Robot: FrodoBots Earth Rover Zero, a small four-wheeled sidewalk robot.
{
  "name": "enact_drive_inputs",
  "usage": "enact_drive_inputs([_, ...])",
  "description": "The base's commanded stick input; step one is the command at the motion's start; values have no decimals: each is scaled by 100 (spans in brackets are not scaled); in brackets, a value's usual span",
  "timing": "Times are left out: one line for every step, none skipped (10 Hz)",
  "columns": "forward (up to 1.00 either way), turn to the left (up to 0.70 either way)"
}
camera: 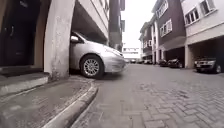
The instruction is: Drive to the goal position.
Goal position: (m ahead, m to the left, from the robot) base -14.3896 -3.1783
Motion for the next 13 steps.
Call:
enact_drive_inputs([0, -70])
enact_drive_inputs([0, -70])
enact_drive_inputs([0, -70])
enact_drive_inputs([0, -70])
enact_drive_inputs([0, -70])
enact_drive_inputs([0, -70])
enact_drive_inputs([0, -70])
enact_drive_inputs([0, -70])
enact_drive_inputs([0, -70])
enact_drive_inputs([0, -70])
enact_drive_inputs([0, -70])
enact_drive_inputs([0, -70])
enact_drive_inputs([0, -70])
